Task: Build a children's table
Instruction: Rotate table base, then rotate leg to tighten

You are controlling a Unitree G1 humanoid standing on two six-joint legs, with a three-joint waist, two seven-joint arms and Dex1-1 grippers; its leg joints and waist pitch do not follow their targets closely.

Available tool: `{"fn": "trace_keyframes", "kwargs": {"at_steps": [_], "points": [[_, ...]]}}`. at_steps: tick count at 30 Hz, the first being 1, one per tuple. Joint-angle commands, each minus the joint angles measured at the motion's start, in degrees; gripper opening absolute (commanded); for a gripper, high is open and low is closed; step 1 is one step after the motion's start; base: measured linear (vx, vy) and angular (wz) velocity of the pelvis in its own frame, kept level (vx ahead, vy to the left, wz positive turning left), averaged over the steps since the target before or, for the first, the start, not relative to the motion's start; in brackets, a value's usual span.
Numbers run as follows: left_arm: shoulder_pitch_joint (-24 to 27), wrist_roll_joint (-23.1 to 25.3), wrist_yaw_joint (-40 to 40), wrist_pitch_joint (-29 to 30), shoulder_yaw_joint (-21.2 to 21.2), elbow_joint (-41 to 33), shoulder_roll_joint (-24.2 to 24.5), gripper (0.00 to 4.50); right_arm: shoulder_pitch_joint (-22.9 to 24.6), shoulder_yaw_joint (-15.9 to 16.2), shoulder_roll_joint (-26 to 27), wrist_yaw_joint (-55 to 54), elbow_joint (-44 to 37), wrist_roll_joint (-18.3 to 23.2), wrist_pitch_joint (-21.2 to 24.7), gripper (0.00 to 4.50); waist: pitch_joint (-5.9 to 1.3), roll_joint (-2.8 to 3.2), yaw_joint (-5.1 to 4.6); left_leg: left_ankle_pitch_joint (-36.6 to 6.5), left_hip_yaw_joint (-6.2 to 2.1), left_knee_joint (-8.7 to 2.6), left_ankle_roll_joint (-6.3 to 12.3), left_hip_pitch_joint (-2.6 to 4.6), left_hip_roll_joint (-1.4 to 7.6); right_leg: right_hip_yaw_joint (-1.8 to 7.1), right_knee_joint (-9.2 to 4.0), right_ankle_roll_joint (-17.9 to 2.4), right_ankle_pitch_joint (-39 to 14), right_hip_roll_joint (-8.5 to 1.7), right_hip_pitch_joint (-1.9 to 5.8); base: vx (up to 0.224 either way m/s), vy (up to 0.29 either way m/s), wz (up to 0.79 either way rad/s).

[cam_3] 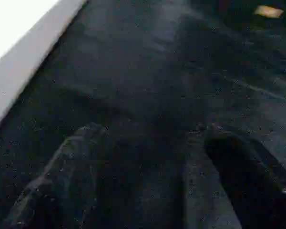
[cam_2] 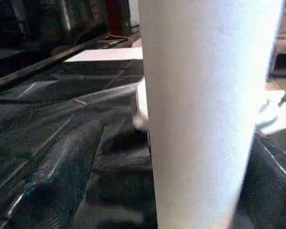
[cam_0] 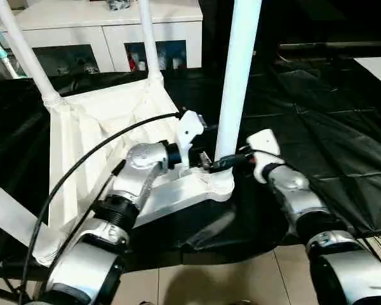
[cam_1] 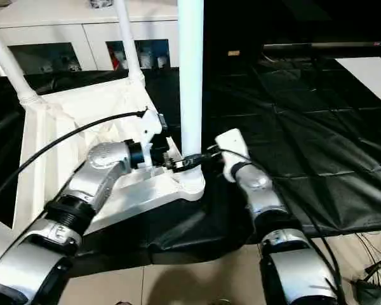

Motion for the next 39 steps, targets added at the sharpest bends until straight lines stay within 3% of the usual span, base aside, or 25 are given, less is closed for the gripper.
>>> {"fn": "trace_keyframes", "kwargs": {"at_steps": [1,4,6,7,8,10,14,16,18,20,22,25,32,39], "points": [[-0.5,1.6,0.5,-0.4,1.1,2.1,2.5,4.43,-1.7,-1.9,-1.2,-0.9,-0.2,1.6,-0.4,3.74,-4.18,-1.07,0.67,-13.9,-0.93,-3.71,4.57,0.79,2.39,1.53,-3.95,-15.9,-13.4,-2.79,3.05,0.0,0.0,0.0],[-0.5,2.4,2.1,-0.5,1.4,2.7,3.2,4.43,-1.5,-3.1,-2.1,0.1,-1.0,2.7,-0.7,3.74,-4.09,-1.13,0.63,-14.4,-0.89,-3.7,4.6,0.75,2.28,1.46,-4.11,-15.4,-14.8,-2.75,3.04,0.0,0.0,0.0],[3.1,-0.8,-0.8,3.9,2.4,-3.9,4.4,4.43,0.4,-2.9,-3.8,5.5,-4.6,3.6,-0.7,3.74,-4.06,-0.78,0.62,-15.0,-0.95,-3.73,4.34,0.77,2.3,1.41,-4.14,-15.1,-15.5,-2.77,3.07,0.0,0.0,0.0],[4.6,-2.3,-2.3,5.7,2.6,-6.9,4.6,4.43,1.2,-2.7,-4.2,7.2,-5.7,3.8,-0.7,3.74,-4.03,-0.89,0.56,-14.4,-0.95,-3.77,4.79,0.38,2.41,1.31,-4.02,-15.4,-14.9,-2.7,3.2,0.0,0.0,0.0],[5.7,-3.2,-3.3,7.5,2.4,-9.1,5.1,4.43,1.6,-2.5,-4.5,7.9,-6.5,3.7,-0.7,3.74,-4.13,-0.84,0.7,-14.4,-0.9,-3.72,4.85,0.71,2.56,1.35,-3.97,-15.7,-14.4,-2.74,3.07,0.0,0.0,0.0],[8.3,-5.2,-6.0,11.9,1.7,-14.4,6.5,4.43,2.8,-2.0,-5.4,9.3,-8.1,3.7,-0.7,3.74,-4.29,-0.61,1.03,-12.4,-0.81,-3.61,5.48,0.7,2.83,1.37,-3.52,-16.8,-11.5,-2.65,2.92,0.0,0.0,0.0],[12.1,-5.5,-8.5,15.2,0.5,-19.4,10.6,4.43,6.2,-0.5,-7.7,13.8,-12.4,3.9,-0.1,3.74,-4.18,-0.37,1.81,-13.0,-0.79,-3.75,5.11,0.95,2.91,1.4,-3.58,-16.5,-11.7,-2.42,2.54,0.0,0.0,0.0],[13.3,-4.5,-9.5,16.0,-0.1,-20.0,12.7,4.43,7.7,0.1,-8.8,16.2,-14.6,4.1,0.7,3.74,-4.08,-0.41,1.99,-14.5,-0.77,-3.92,4.27,1.11,2.9,1.46,-3.72,-15.8,-13.3,-2.37,2.39,0.0,0.0,0.0],[14.5,0.2,-8.6,15.2,-1.4,-18.2,15.7,4.43,10.3,1.7,-10.7,20.7,-18.8,4.3,2.4,3.74,-3.82,-0.33,2.47,-16.8,-0.99,-4.35,3.41,1.17,2.93,1.46,-4.05,-13.7,-15.6,-2.14,2.46,0.0,0.0,0.0],[14.7,1.8,-7.9,14.9,-1.8,-17.4,16.2,4.17,10.8,2.1,-11.2,21.9,-19.9,4.3,2.8,3.74,-3.87,-0.3,2.31,-17.0,-1.04,-4.39,2.72,1.18,2.84,1.6,-4.06,-12.7,-16.3,-2.34,2.37,0.0,0.0,0.0],[14.5,4.3,-5.6,13.9,-2.5,-15.0,15.8,4.05,11.9,2.8,-11.7,24.4,-23.0,4.7,4.2,3.74,-3.84,-0.34,2.37,-17.4,-0.98,-4.29,1.96,1.31,2.74,1.74,-4.24,-13.2,-16.6,-2.47,2.18,0.0,0.0,0.0],[14.3,6.1,-3.8,13.7,-3.5,-13.2,15.1,3.83,12.6,3.3,-11.9,26.0,-25.6,5.2,5.6,3.74,-3.81,-0.13,2.46,-17.6,-1.18,-4.44,2.07,1.11,2.74,1.75,-4.39,-12.4,-17.4,-2.61,2.33,0.0,0.0,0.0],[15.2,6.6,0.5,17.8,-4.9,-15.5,13.1,3.2,15.9,4.1,-12.8,28.0,-33.1,6.4,9.3,3.74,-3.92,-0.59,2.5,-15.2,-1.19,-4.26,2.85,0.91,2.72,1.86,-4.2,-13.0,-15.1,-2.68,2.47,0.0,0.0,0.0],[15.9,8.5,2.6,21.1,-5.3,-15.9,11.6,2.54,16.9,4.3,-13.4,28.5,-35.5,6.0,11.5,3.74,-3.8,-1.01,2.46,-15.2,-1.24,-4.18,3.12,0.89,2.59,1.83,-4.59,-12.0,-18.4,-2.81,2.37,0.0,0.0,0.0]]}}
